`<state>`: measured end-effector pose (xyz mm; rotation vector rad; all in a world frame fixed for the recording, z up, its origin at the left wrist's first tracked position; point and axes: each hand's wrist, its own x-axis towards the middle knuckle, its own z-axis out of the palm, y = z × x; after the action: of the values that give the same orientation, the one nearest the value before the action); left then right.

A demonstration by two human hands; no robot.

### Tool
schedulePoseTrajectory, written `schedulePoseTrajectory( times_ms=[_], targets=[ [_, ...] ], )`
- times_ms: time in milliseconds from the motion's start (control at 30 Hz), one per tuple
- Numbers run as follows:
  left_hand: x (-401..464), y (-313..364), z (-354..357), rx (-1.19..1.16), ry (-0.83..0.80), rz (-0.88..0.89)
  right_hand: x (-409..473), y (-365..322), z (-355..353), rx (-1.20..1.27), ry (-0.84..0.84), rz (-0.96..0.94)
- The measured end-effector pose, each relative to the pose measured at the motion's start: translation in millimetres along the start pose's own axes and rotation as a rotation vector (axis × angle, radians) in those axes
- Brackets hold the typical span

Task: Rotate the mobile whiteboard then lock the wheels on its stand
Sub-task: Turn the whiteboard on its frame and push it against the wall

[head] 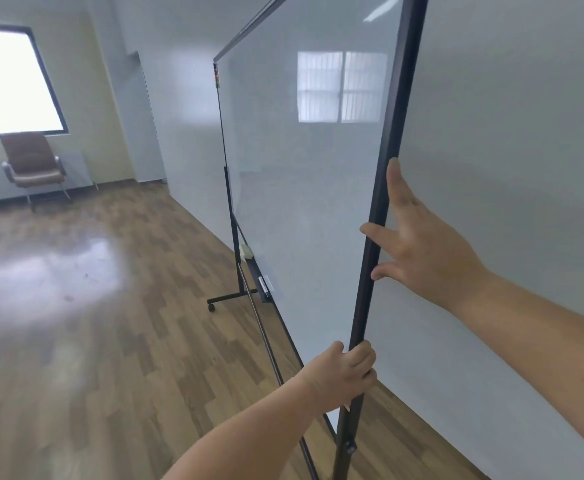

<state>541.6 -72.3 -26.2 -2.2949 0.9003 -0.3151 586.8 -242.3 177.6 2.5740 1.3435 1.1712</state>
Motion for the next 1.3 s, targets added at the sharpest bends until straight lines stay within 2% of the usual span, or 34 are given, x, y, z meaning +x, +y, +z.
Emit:
schedulePoseTrajectory(
  times_ms=[167,333,467,800,967,1100,1167,1233,1300],
  targets=[
    [38.5,-33.8,29.2,-0.052,-0.024,-0.031,19.5,39.6,46.4,-0.214,0.052,-0.079],
    [73.5,-61.8,53.9,-0.052,-0.048,-0.083,59.3,89.4,89.6,-0.227,-0.041,-0.321],
    [99.8,-91.9,72.3,-0.032,-0.078,-0.135,102.9,127.1,118.3,-0.212,-0.025,-0.443],
    [150.9,-174.7,134.7,-0.035,-0.079,-0.190,180.0,178.2,203.4,-0.148,0.055,-0.478],
    [176.6,-223.8,192.4,-0.039,-0.081,-0.162,225.9,201.1,258.6,-0.154,0.046,-0.503],
    [190.2,-261.0,231.7,-0.059,0.007,-0.188,263.6,211.8,289.9,-0.166,0.052,-0.530],
    [190.7,-270.6,254.7,-0.080,0.118,-0.214,281.0,216.3,306.9,-0.156,0.064,-0.533],
    [191.5,-261.2,274.1,-0.263,0.221,-0.376,294.2,220.5,320.6,-0.145,0.079,-0.530],
    [199.0,-254.5,287.5,-0.596,0.259,-0.813,312.7,228.8,340.6,-0.126,0.106,-0.530]
  ],
)
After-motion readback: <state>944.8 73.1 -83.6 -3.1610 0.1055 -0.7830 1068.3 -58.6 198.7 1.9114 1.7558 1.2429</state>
